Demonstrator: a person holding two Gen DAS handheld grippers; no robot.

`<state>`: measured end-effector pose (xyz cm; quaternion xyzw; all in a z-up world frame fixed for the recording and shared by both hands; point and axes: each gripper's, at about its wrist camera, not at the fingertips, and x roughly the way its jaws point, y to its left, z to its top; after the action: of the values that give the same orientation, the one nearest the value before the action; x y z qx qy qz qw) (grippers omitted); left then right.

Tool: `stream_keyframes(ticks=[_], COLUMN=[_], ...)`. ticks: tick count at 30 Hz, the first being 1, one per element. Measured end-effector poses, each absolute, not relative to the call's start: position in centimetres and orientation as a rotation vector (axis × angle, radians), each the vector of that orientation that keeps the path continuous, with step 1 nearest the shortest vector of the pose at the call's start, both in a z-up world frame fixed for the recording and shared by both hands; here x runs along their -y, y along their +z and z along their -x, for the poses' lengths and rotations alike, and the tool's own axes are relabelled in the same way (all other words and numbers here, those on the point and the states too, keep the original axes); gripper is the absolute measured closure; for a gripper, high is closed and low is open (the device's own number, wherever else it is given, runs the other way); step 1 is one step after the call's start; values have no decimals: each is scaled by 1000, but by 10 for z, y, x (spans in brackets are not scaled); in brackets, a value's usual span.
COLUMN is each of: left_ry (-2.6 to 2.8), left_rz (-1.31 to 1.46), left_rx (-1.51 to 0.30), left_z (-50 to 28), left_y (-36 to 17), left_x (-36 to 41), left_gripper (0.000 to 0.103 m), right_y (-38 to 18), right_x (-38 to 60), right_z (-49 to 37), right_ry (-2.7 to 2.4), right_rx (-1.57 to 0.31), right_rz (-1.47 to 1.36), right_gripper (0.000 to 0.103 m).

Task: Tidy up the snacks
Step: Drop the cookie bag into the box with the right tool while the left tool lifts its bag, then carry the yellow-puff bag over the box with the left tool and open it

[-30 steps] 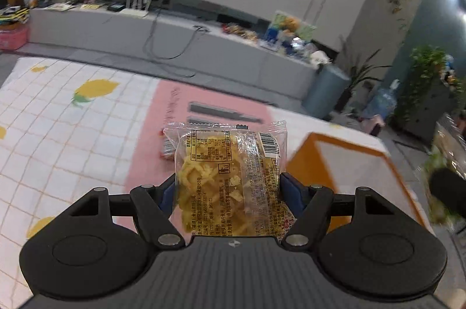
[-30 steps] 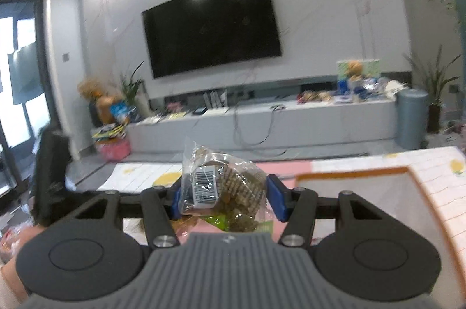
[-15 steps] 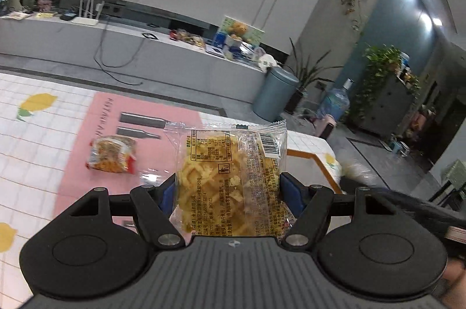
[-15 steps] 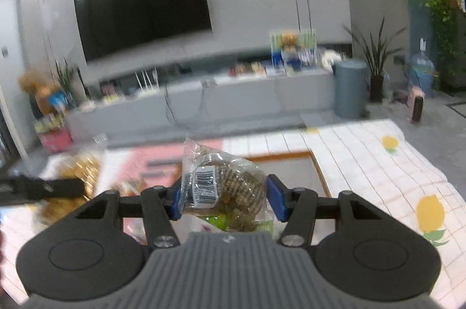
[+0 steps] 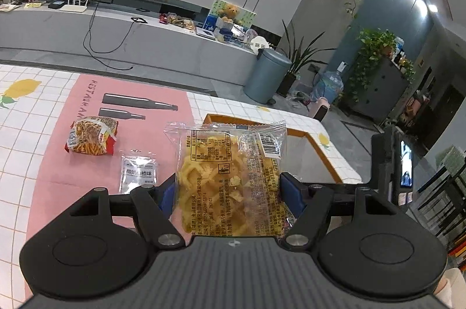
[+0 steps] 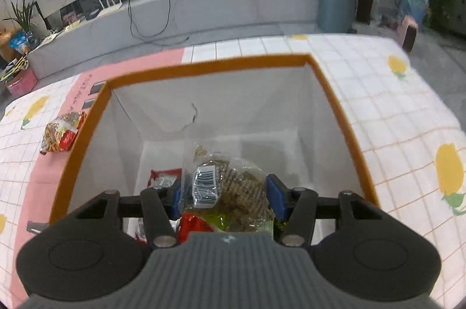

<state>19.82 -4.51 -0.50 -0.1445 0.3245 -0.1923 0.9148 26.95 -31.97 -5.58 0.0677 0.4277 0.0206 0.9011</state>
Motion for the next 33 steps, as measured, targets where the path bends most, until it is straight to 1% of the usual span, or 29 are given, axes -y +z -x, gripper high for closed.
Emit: stream_keyframes(ticks=[1, 2, 3, 4, 10, 16, 20, 27, 33], left_ry=[-392, -390, -392, -393, -401, -421, -422, -419, -395], left_rz=[294, 292, 290, 288, 262, 240, 209, 198, 199], left_rx=[-671, -677, -682, -686, -678, -675, -689, -701, -747], left_z=[-196, -196, -196, -194, -186, -177, -174, -180, -208], left_y=[-6, -7, -8, -8, -4, 3, 7, 16, 17], left_x=[46, 47, 49, 49, 57, 66, 78, 108, 133], left_gripper=[21, 21, 21, 21, 21, 21, 21, 21, 21], right_y=[-55, -55, -54, -53, -30, -3, 12, 17, 22], right_x=[322, 324, 325, 326, 324, 353, 356, 373, 389], right_z=[-268, -265, -262, -261, -240, -207, -197, -184, -173], right_ry=[49, 51, 50, 59, 72, 88, 56, 58, 36], right_rx=[-881, -875, -876, -884, -831, -723, -663, -629, -586], right_rz=[-163, -190, -204, -220, -227, -380, -352, -419, -475], right_gripper=[46, 40, 19, 15, 13, 11, 11, 11, 11])
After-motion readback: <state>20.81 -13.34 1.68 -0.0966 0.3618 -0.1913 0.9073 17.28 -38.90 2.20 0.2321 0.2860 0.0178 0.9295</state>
